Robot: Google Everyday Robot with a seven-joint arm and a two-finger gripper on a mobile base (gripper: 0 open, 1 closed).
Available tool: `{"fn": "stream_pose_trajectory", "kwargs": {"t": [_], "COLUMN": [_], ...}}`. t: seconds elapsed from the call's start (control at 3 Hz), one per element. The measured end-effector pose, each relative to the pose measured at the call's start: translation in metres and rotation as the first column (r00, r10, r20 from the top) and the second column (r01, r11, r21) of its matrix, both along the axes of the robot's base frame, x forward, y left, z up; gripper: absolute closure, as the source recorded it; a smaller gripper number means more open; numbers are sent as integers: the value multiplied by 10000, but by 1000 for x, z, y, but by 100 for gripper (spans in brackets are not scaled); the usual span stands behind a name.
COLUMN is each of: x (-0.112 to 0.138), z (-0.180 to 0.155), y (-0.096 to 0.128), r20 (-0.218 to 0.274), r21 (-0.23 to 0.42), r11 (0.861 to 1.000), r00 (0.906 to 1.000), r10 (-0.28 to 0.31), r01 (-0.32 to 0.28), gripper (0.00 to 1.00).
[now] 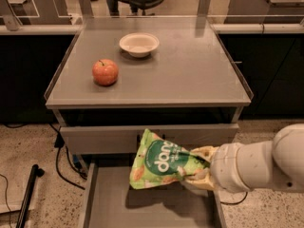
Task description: Place green rice chip bag into middle drawer
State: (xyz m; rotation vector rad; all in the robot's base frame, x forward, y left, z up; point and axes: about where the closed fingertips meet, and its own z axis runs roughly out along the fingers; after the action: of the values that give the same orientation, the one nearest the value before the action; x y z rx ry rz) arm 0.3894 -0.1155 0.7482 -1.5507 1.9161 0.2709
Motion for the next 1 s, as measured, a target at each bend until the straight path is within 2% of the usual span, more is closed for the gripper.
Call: {"fn": "stream_pose_trajectory", "kwargs": {"t": [0.33, 0.67, 1.0], "x": [4, 36, 35], "z": [-43, -71, -75], "y": [20, 33, 37], "r20": [189, 736, 645], "r21": [-37, 169, 136], "r11": [9999, 9995, 9997], "r00": [9997, 9969, 9977], "r10": [-135, -279, -202], "r01": [136, 267, 194], "gripper": [100, 100, 100]}}
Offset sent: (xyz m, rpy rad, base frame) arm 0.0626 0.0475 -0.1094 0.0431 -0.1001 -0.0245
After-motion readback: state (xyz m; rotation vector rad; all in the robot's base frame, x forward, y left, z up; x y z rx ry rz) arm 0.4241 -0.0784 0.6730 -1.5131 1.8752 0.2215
